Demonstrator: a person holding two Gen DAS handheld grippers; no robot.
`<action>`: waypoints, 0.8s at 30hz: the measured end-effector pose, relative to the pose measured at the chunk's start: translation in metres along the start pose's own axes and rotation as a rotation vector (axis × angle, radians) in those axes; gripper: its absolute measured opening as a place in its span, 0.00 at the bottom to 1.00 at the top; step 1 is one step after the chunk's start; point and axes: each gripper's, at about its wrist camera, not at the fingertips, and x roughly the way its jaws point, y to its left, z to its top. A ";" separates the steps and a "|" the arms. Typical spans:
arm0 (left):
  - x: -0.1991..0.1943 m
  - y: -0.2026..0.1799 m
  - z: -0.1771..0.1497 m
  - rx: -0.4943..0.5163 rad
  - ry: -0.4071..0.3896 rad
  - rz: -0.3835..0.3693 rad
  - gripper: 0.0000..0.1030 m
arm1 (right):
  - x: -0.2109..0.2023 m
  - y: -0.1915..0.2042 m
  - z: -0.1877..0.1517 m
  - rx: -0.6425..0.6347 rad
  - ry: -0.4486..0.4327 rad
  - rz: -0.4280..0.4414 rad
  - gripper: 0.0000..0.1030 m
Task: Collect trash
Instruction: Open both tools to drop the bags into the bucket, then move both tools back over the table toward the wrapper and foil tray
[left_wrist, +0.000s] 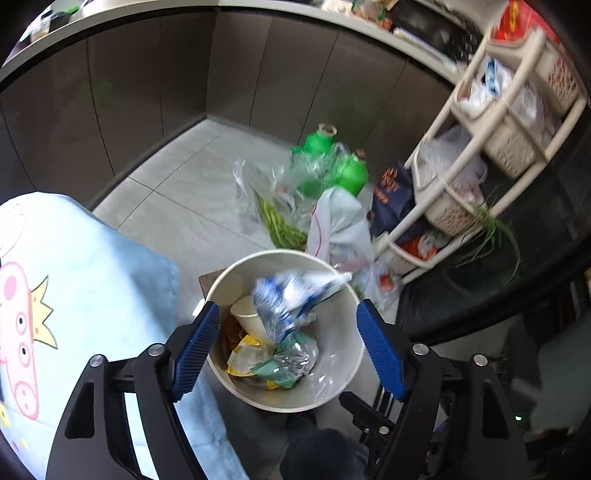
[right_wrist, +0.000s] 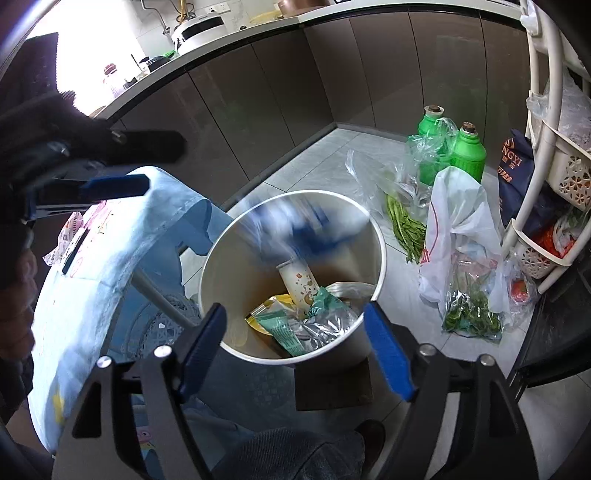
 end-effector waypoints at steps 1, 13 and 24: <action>-0.004 0.004 0.000 -0.011 -0.006 -0.002 0.82 | 0.000 0.001 0.000 0.001 -0.001 -0.001 0.81; -0.085 0.034 -0.012 -0.104 -0.153 0.050 0.92 | -0.022 0.039 0.017 -0.087 -0.044 0.003 0.96; -0.180 0.056 -0.060 -0.098 -0.323 0.240 0.92 | -0.074 0.107 0.038 -0.216 -0.120 -0.022 0.97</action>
